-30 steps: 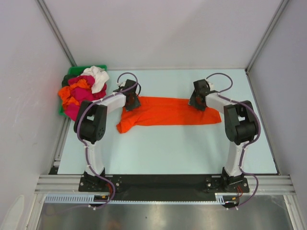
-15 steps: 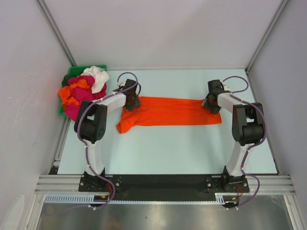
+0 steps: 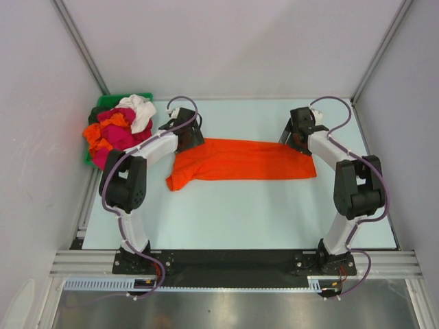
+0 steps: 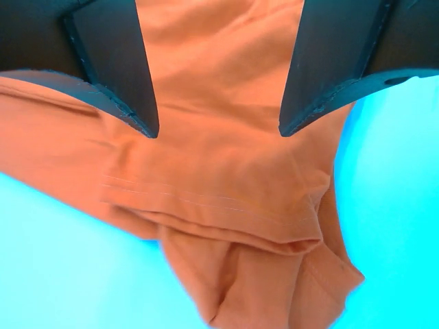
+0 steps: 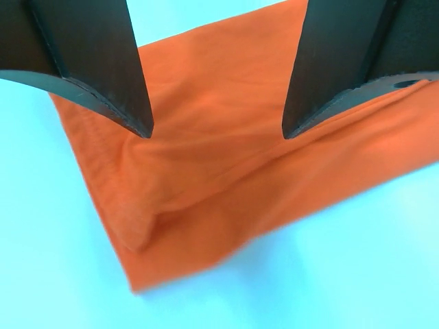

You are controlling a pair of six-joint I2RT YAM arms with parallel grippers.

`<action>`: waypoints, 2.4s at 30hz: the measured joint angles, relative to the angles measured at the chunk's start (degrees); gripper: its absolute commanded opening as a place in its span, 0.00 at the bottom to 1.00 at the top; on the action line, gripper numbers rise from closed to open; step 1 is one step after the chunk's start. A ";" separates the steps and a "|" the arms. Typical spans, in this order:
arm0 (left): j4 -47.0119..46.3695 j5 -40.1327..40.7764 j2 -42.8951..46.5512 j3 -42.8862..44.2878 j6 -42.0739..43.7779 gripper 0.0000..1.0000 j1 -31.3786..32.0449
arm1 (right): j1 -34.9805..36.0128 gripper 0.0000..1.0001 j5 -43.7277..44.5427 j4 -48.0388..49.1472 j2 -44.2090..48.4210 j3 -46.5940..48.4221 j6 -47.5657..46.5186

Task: Fold and stack the t-shirts
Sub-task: Fold the other side of the tshirt into a rectangle, then rotate the tshirt 90 degrees

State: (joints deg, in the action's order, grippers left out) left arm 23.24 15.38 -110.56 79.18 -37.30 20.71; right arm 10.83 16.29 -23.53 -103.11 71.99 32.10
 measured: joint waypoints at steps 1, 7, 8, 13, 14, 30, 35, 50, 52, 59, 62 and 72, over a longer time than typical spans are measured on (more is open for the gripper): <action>0.02 0.48 1.01 0.00 0.22 0.76 0.31 | 0.61 0.82 0.26 -0.55 0.46 1.09 -0.31; -0.02 2.43 4.74 -0.37 0.37 0.74 3.08 | 1.57 0.81 2.08 -1.33 4.07 2.05 -1.05; 0.02 2.51 5.16 -0.83 0.37 0.74 3.56 | 1.60 0.80 2.40 -1.40 4.92 1.05 -1.05; 0.28 2.43 5.68 -4.00 0.28 0.73 4.87 | 1.60 0.80 3.63 -2.05 8.31 -6.08 -0.66; 0.48 2.43 5.68 -4.52 0.28 0.73 4.90 | 1.60 0.79 3.93 -2.38 8.39 -7.04 -0.57; 1.62 2.43 2.49 -5.35 -0.22 0.70 4.85 | -0.87 0.77 5.88 -4.09 -0.31 -6.78 0.94; 2.67 2.43 1.44 -4.79 -0.31 0.63 4.85 | -1.20 0.58 5.77 -5.62 -3.06 -3.96 1.40; 3.93 1.97 -1.25 -4.35 -2.38 0.47 4.83 | -0.76 0.45 5.07 -5.73 -4.46 -2.71 3.28; 4.07 1.95 -1.29 -4.24 -2.62 0.55 4.83 | -0.76 0.45 5.07 -5.64 -4.44 -2.75 3.30; 5.01 1.75 -2.08 -2.82 -3.19 0.80 4.79 | -0.37 0.47 5.62 -5.18 -4.24 -3.21 3.30; 5.51 1.79 -2.38 -2.40 -3.21 0.50 4.79 | -0.11 0.47 5.81 -5.09 -4.24 -3.30 3.30; 7.76 0.92 -3.56 -0.42 -3.74 0.00 4.66 | 0.81 0.26 6.64 -4.17 -3.89 -4.11 3.37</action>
State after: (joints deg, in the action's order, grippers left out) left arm 31.00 16.29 -114.13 78.76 -41.04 25.36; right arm 11.64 22.94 -27.70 -107.00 67.88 35.46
